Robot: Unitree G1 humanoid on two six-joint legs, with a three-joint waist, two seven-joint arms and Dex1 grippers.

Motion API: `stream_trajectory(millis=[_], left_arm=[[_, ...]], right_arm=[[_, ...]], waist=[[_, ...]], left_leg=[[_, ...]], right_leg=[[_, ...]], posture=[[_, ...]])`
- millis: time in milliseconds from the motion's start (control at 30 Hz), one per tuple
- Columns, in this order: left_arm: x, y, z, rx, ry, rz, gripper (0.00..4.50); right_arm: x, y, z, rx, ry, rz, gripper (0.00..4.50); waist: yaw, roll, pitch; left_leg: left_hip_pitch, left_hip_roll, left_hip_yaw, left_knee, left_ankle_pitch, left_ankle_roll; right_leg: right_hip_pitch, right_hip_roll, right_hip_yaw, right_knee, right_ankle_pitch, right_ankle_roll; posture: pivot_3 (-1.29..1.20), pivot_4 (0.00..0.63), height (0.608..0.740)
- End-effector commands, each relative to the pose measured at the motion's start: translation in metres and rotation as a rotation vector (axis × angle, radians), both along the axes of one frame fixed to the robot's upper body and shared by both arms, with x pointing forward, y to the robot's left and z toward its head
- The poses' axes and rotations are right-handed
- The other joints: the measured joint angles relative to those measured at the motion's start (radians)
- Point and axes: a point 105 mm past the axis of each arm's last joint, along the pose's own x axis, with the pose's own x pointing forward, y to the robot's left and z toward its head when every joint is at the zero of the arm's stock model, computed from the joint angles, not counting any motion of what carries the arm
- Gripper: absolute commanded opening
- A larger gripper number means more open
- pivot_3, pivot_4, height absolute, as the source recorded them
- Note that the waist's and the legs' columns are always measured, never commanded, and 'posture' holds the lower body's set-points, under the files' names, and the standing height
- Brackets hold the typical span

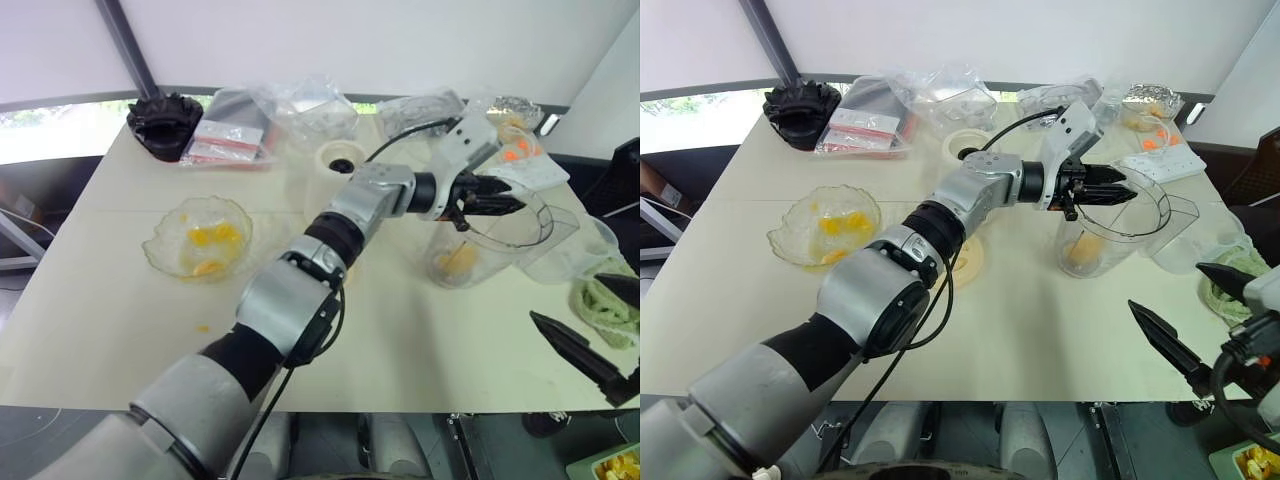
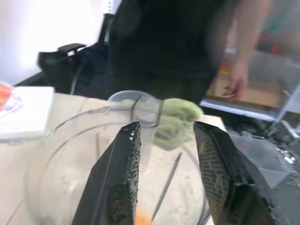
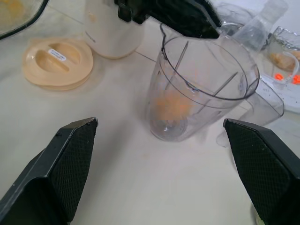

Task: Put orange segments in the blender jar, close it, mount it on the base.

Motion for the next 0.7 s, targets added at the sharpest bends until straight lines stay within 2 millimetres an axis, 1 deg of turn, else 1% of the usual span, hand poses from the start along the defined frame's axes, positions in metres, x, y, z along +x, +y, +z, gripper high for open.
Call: stream_trajectory(millis=[33,67,100,133,200,267,400,433,467,500,533,567,600,700], left_arm=[[-0.005,-0.011,0.009,-0.049,-0.036,0.013,3.26],[-0.004,-0.011,0.012,-0.068,-0.023,0.026,3.72],[-0.003,-0.011,0.017,-0.089,-0.011,0.038,4.31],[0.000,-0.011,0.024,-0.118,0.002,0.051,4.46],[0.005,-0.005,0.041,-0.179,0.015,0.076,4.46],[0.011,0.003,0.053,-0.215,0.011,0.087,4.46],[0.025,0.029,0.072,-0.272,-0.011,0.113,4.46],[0.027,0.032,0.075,-0.277,-0.019,0.120,4.46],[0.031,0.041,0.078,-0.282,-0.027,0.121,4.46],[0.035,0.050,0.079,-0.284,-0.039,0.130,4.46],[0.040,0.060,0.078,-0.266,-0.083,0.149,4.46],[0.045,0.075,0.073,-0.240,-0.130,0.160,4.46],[0.049,0.086,0.067,-0.217,-0.140,0.167,4.46],[0.052,0.109,0.045,-0.142,-0.169,0.179,4.46]], right_arm=[[-0.003,0.001,0.009,-0.014,-0.034,-0.007,4.50],[-0.004,0.001,0.009,-0.011,-0.032,-0.010,4.50],[-0.005,0.001,0.009,-0.010,-0.031,-0.015,4.50],[-0.006,0.000,0.009,-0.008,-0.029,-0.021,4.50],[-0.007,-0.002,0.007,-0.006,-0.027,-0.035,4.50],[-0.006,-0.006,0.004,-0.015,-0.031,-0.057,4.50],[0.000,-0.013,-0.004,-0.037,-0.056,-0.105,4.50],[0.001,-0.015,-0.005,-0.045,-0.066,-0.120,4.50],[0.004,-0.019,-0.007,-0.044,-0.077,-0.138,4.50],[0.007,-0.023,-0.009,-0.037,-0.085,-0.154,4.50],[0.012,-0.032,-0.012,-0.029,-0.090,-0.183,4.50],[0.018,-0.043,-0.017,-0.024,-0.093,-0.219,4.50],[0.023,-0.050,-0.021,-0.018,-0.094,-0.244,4.50],[0.032,-0.076,-0.034,-0.028,-0.080,-0.314,4.50]], waist=[[0.000,0.000,0.000],[0.000,-0.001,0.000],[0.000,-0.001,0.000],[-0.001,-0.001,0.000],[0.000,-0.001,0.000],[0.000,-0.001,0.000],[-0.004,0.001,0.000],[-0.003,0.001,0.000],[-0.001,0.002,-0.001],[-0.002,0.003,-0.001],[-0.002,0.004,-0.002],[-0.004,0.005,-0.003],[-0.004,0.005,-0.003],[-0.002,0.007,-0.004]], left_leg=[[0.000,0.000,0.000,0.000,0.000,0.000],[0.000,0.000,0.000,0.000,0.000,0.000],[0.000,0.000,0.000,0.000,0.000,0.000],[0.000,0.000,0.000,0.000,0.000,0.000],[-0.001,0.000,0.000,0.000,0.000,0.000],[-0.001,0.001,0.000,0.000,0.000,0.000],[-0.001,0.001,0.000,0.000,-0.001,0.002],[-0.001,0.001,0.000,0.000,-0.002,0.002],[-0.001,0.001,0.000,-0.001,-0.002,0.003],[-0.001,0.001,0.000,-0.001,-0.002,0.003],[-0.001,0.001,0.000,-0.001,-0.002,0.003],[-0.001,0.001,0.000,-0.001,-0.002,0.003],[0.000,0.001,0.000,-0.001,-0.002,0.003],[0.002,0.000,0.000,-0.001,-0.002,0.003]], right_leg=[[0.000,0.000,0.000,0.000,0.000,0.000],[0.000,0.000,0.000,0.000,0.000,0.000],[0.000,0.000,0.000,0.000,0.000,0.000],[0.000,0.000,0.000,-0.001,0.000,0.000],[0.000,0.000,0.000,-0.001,0.000,0.000],[0.000,0.000,0.000,-0.003,0.000,0.000],[0.002,0.000,-0.001,-0.008,0.000,0.000],[0.002,0.000,0.000,-0.008,0.001,0.000],[0.002,0.000,0.000,-0.009,0.002,-0.001],[0.002,0.000,-0.001,-0.009,0.002,-0.002],[0.003,0.000,-0.001,-0.009,0.003,-0.003],[0.003,0.000,-0.001,-0.009,0.003,-0.003],[0.003,0.000,0.000,-0.009,0.003,-0.003],[0.005,-0.001,0.000,-0.010,0.004,-0.004]], posture=[[0.00,0.150,0.740],[0.00,0.150,0.740],[0.00,0.150,0.740],[0.00,0.150,0.740],[0.00,0.150,0.740],[0.00,0.150,0.740],[0.00,0.150,0.740],[0.00,0.150,0.740],[0.00,0.150,0.740],[0.00,0.150,0.740],[0.00,0.150,0.740],[0.00,0.150,0.740],[0.00,0.150,0.740],[0.00,0.150,0.740]])
